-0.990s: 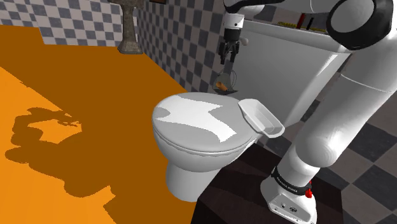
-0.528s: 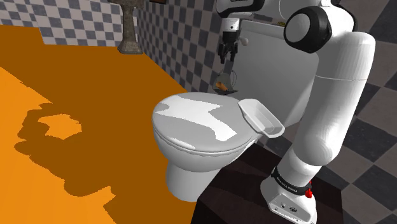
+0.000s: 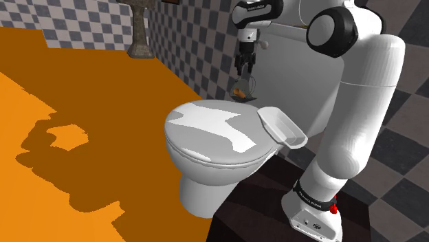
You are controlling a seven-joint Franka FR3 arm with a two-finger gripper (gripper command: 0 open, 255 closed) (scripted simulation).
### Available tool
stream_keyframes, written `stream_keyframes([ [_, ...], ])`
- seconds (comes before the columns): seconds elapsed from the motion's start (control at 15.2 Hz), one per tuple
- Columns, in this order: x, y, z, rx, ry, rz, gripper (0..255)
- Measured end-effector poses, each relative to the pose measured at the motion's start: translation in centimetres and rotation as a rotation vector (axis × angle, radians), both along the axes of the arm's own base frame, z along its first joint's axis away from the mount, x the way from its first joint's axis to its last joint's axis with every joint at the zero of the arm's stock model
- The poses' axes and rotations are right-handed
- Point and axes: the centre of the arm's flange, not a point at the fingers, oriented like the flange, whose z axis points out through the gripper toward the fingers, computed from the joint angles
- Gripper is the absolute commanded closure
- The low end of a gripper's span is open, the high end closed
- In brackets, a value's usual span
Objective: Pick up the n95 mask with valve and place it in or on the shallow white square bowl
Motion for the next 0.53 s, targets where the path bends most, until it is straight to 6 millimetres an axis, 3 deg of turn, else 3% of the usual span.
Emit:
stream_keyframes([
  [0.33, -0.05, 0.03, -0.22, 0.000, 0.000, 0.000, 0],
  [0.4, -0.05, 0.03, -0.22, 0.000, 0.000, 0.000, 255],
  [0.53, -0.04, 0.03, -0.22, 0.000, 0.000, 0.000, 255],
])
